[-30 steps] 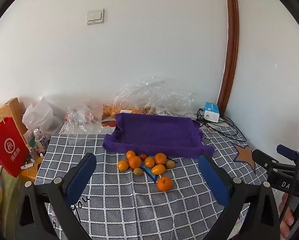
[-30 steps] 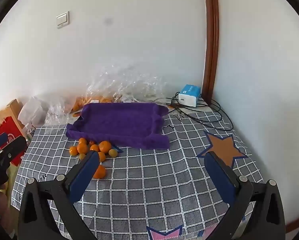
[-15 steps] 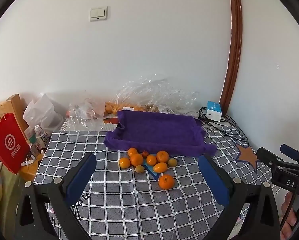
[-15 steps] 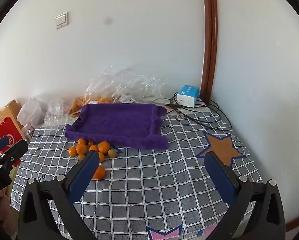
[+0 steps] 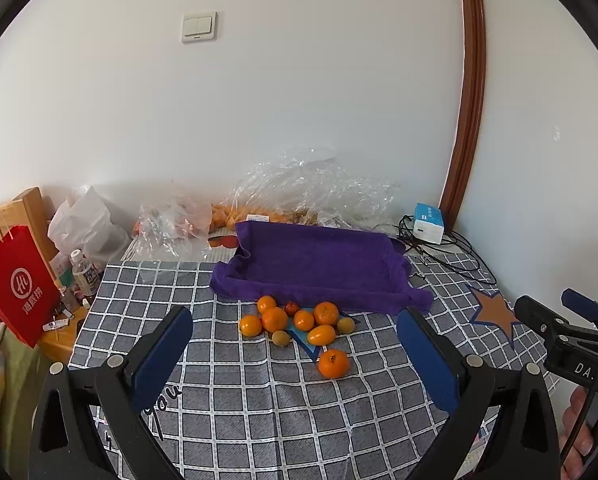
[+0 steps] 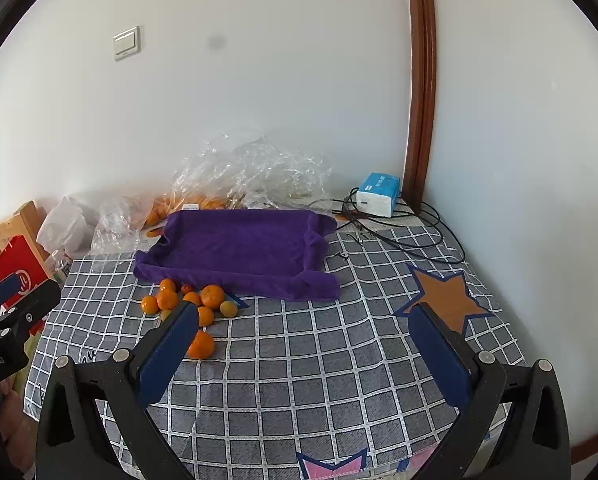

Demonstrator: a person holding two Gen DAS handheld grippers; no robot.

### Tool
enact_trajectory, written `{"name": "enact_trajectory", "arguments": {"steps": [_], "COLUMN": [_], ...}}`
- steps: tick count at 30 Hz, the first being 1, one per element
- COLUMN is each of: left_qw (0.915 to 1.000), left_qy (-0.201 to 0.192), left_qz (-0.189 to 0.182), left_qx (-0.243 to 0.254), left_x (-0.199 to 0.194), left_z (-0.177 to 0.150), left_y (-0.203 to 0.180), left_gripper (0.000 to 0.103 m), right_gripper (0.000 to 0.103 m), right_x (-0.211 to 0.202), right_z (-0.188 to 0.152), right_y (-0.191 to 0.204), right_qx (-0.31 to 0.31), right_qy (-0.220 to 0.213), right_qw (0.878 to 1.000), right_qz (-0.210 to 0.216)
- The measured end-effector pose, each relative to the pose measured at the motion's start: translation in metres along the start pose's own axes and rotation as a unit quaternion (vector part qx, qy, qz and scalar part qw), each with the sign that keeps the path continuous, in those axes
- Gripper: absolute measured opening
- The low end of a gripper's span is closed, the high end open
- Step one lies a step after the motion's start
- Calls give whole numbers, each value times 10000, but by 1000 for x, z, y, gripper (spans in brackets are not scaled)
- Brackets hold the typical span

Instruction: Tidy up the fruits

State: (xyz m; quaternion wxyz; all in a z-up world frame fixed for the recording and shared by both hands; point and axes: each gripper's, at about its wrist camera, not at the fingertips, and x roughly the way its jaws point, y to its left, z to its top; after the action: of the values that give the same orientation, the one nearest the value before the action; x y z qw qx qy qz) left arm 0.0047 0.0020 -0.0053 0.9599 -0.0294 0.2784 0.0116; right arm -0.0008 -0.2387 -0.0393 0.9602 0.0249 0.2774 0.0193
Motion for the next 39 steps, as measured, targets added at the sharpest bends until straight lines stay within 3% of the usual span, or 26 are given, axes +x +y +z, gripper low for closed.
{"name": "enact_trajectory", "arguments": {"steps": [39], "left_qw": [10000], "left_qy": [23], "left_qz": [-11], "left_qx": [-85], "left_x": [-7], "left_z": [-2], "left_y": [3], "left_gripper": [103], "right_gripper": [103], "right_x": [-6], "right_z": [-4], "right_y": [2], "right_qx": [-20], "right_qy": [-47], "right_qw": [10000], "right_qz": [-3]}}
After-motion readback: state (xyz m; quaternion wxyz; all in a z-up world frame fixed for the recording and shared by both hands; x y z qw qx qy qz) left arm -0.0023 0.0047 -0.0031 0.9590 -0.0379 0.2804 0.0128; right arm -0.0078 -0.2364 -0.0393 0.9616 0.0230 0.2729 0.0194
